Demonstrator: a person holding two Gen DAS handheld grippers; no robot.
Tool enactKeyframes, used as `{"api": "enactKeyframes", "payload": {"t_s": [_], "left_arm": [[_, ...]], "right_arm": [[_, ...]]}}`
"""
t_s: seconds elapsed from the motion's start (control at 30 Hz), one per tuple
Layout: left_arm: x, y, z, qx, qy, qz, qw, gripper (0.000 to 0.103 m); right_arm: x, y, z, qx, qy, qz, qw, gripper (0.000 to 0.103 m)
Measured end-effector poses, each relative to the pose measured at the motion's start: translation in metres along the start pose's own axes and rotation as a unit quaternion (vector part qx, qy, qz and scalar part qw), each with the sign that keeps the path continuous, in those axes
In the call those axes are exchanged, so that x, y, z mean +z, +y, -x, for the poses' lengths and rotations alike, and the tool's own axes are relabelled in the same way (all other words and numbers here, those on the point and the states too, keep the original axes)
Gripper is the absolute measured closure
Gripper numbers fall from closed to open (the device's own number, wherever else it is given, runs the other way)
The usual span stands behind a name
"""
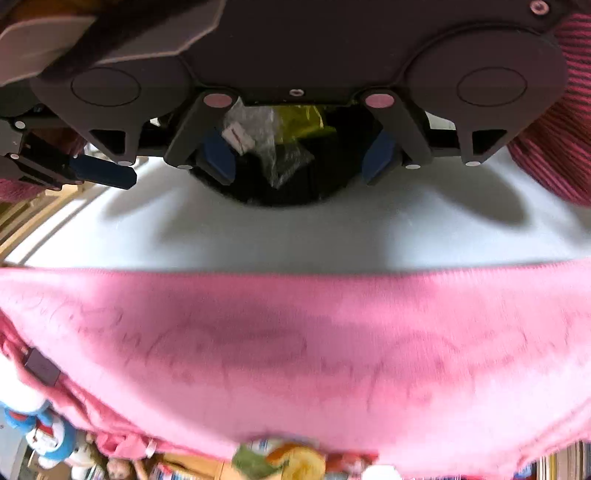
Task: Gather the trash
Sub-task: 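Open both tools over the bin and raise them back over the towel, then grasp the red snack wrapper with the left tool while the right grasps the green-and-clear bag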
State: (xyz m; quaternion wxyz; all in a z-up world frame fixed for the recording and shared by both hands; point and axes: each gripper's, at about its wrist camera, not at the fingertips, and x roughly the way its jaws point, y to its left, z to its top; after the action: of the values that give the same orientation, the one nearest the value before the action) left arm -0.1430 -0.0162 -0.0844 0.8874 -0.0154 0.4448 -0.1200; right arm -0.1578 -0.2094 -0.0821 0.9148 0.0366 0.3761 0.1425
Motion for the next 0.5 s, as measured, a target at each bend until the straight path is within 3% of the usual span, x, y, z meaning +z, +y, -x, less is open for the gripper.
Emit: {"api": "enactKeyframes", "payload": {"t_s": [0.13, 0.3, 0.5], "left_arm": [[0.011, -0.002, 0.025, -0.010, -0.045, -0.007, 0.9989, 0.025], [0.031, 0.003, 0.055, -0.015, -0.102, -0.002, 0.9947, 0.022], [0.060, 0.012, 0.063, 0.018, -0.143, 0.007, 0.9896, 0.021]], "right_arm": [[0.010, -0.001, 0.016, 0.007, -0.030, 0.013, 0.999, 0.020], [0.032, -0.004, 0.035, 0.011, -0.069, 0.019, 0.997, 0.019], [0.063, -0.005, 0.038, -0.010, -0.119, 0.031, 0.992, 0.019]]}}
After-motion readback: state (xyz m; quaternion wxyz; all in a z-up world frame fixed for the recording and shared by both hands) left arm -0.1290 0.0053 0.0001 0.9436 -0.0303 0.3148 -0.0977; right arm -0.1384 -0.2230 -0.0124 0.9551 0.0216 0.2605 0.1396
